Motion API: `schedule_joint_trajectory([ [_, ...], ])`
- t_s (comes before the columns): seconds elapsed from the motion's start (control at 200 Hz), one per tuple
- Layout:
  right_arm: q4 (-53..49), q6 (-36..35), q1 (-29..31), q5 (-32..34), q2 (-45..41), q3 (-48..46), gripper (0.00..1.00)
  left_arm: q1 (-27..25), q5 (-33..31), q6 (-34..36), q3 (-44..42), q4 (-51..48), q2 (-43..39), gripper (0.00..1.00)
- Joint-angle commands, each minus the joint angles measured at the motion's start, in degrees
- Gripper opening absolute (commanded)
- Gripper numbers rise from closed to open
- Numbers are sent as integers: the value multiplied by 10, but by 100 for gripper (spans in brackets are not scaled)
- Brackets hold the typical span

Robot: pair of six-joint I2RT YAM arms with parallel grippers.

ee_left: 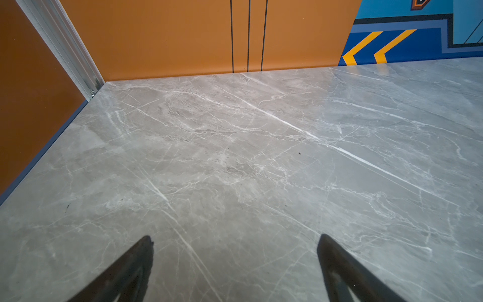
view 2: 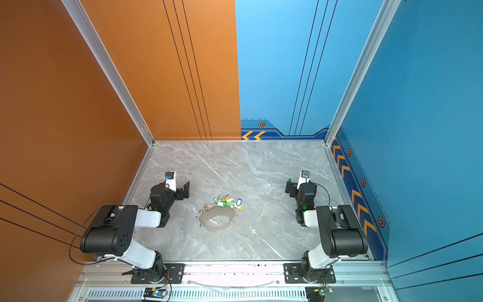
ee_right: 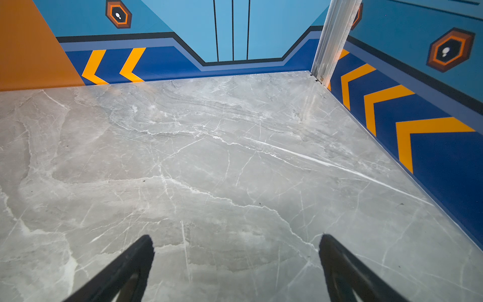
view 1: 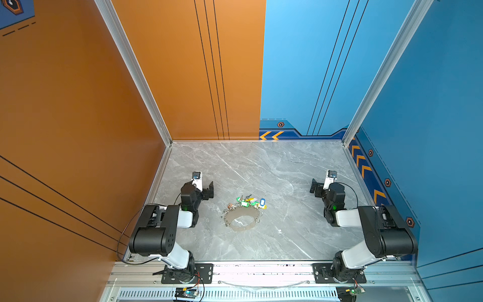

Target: Remove the keys from the keyring

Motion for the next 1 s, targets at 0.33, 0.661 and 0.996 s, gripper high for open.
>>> schedule_joint_trajectory([
  [0.33,-324,170,26,9,-229,68,100,5,-123,-83,8,-179,-185,98],
  [0.661,-534,192,97,-226,-159,199,92,10,-24,-192,41,-293,-244,99],
  [0.996,-691,228,255,-252,-96,273,72,-224,-52,-176,99,-496,-281,93],
])
